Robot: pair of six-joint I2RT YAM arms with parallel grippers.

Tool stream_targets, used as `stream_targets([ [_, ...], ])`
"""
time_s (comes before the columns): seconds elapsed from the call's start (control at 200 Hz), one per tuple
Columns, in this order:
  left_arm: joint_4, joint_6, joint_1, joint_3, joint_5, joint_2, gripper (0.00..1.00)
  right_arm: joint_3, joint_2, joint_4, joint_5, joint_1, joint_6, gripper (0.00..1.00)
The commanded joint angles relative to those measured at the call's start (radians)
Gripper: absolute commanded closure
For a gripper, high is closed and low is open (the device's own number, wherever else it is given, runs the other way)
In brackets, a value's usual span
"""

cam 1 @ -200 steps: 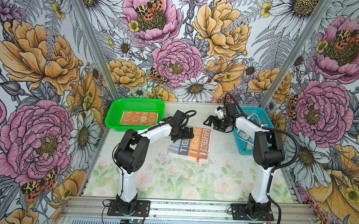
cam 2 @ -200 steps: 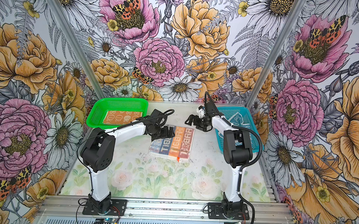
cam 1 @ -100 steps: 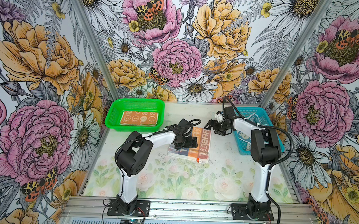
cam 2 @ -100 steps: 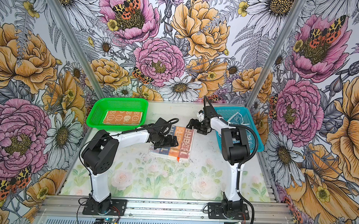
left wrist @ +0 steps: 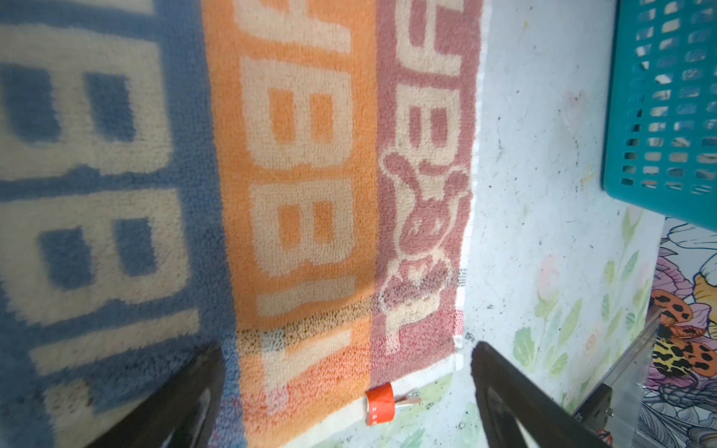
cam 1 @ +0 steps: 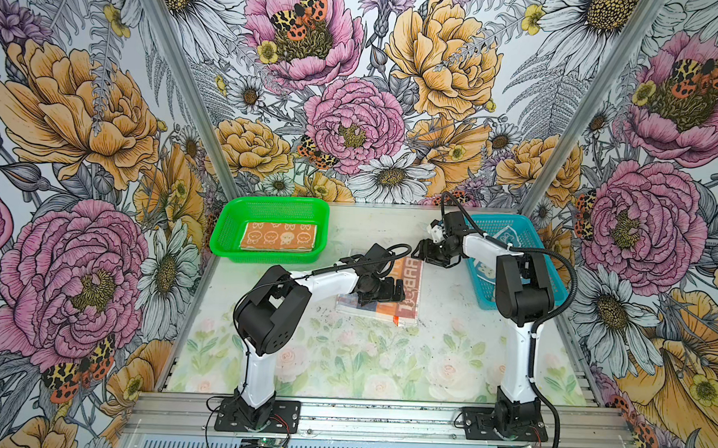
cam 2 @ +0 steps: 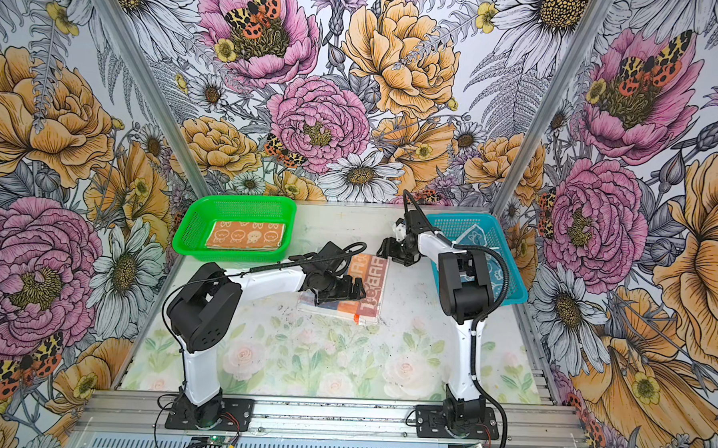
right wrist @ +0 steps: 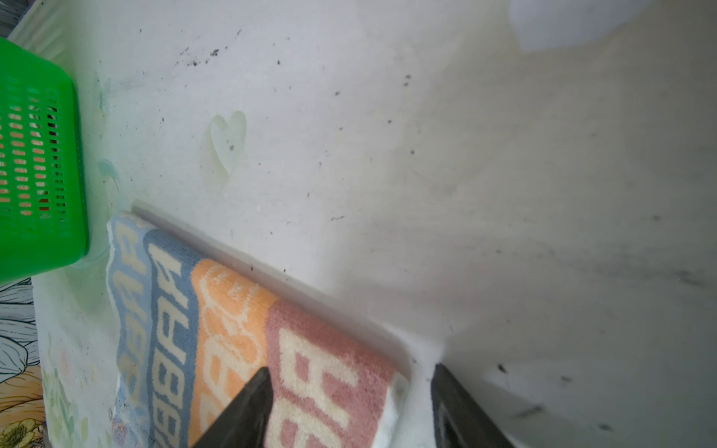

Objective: Fold and stack the towels

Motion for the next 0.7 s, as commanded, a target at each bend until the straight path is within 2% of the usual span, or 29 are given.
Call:
stream_targets([
  [0.0, 0.025, -0.02, -0.011, -0.001, 0.022, 0.024, 0.01, 0.0, 0.062, -0.046, 0.056, 0.011, -0.03, 0.43],
  [0.07, 0.027, -0.021, -0.012, -0.001, 0.022, 0.026, 0.01, -0.004, 0.068, -0.049, 0.057, 0.014, -0.035, 0.51],
  [0.22, 0.028, -0.022, -0.012, 0.0, 0.022, 0.029, 0.01, -0.017, 0.069, -0.052, 0.059, 0.018, -0.04, 0.61],
  [0.385, 0.028, -0.023, -0.013, 0.004, 0.028, 0.036, 0.01, -0.02, 0.08, -0.052, 0.059, 0.023, -0.042, 0.77],
  [0.54, 0.028, -0.031, -0.023, 0.005, 0.03, 0.037, 0.01, -0.017, 0.077, -0.054, 0.079, 0.022, -0.037, 0.99],
  [0.695, 0.027, -0.048, -0.049, 0.025, 0.044, 0.058, 0.01, 0.034, 0.084, -0.079, 0.099, 0.008, -0.044, 1.0],
])
